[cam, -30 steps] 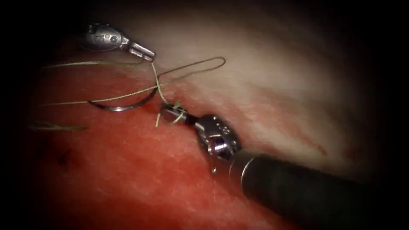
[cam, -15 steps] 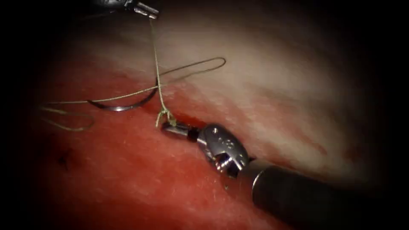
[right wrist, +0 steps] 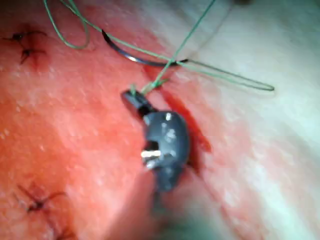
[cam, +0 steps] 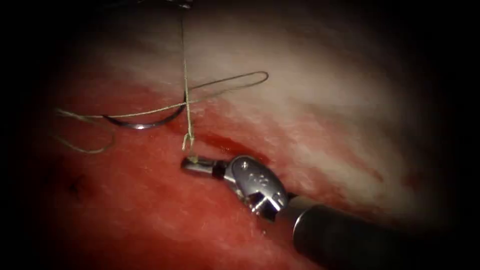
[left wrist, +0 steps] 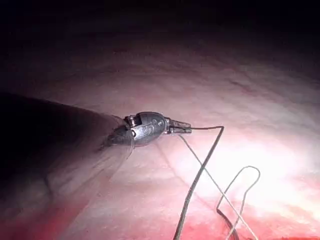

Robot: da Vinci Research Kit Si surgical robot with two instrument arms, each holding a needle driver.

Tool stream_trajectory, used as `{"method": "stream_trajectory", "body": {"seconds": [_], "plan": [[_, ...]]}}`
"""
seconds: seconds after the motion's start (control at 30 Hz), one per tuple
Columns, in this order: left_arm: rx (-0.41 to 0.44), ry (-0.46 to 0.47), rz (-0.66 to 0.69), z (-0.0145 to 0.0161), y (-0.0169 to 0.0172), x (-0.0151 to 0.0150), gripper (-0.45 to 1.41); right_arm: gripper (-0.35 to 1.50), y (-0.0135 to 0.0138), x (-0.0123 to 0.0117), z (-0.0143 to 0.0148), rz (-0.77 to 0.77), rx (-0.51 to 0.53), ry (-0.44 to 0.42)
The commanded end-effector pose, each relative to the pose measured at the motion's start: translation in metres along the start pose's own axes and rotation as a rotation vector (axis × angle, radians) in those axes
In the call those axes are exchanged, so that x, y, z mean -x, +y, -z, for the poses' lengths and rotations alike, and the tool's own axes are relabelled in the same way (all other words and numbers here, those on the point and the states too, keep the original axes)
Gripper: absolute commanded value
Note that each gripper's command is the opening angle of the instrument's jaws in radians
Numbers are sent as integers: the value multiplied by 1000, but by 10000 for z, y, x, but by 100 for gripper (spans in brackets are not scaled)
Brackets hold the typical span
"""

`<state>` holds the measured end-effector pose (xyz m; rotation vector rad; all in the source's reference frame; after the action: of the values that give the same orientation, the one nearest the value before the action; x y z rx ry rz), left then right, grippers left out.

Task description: Wound Closure

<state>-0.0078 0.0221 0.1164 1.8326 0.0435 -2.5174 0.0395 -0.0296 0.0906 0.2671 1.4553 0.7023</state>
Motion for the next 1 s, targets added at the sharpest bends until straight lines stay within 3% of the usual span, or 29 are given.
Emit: {"method": "stream_trajectory", "body": {"seconds": [0.03, 0.23, 0.47, 0.63, 1.0], "plan": [[-3, -5, -3, -6, -6, 6, -45, -35, -1, 4, -9, -2, -12, -11], [-34, -26, 2, -11, -16, 14, -45, -35, 1, -1, -12, -183, -12, -55], [-79, -70, -14, -18, -29, 22, -45, -35, -5, 0, -16, -547, -9, -145], [-98, -76, -21, -18, -33, 29, -45, -35, -20, 8, -17, -596, -29, -198], [-118, -92, -51, -22, -35, 40, -45, -35, -34, 26, -15, -680, -52, -224]]}}
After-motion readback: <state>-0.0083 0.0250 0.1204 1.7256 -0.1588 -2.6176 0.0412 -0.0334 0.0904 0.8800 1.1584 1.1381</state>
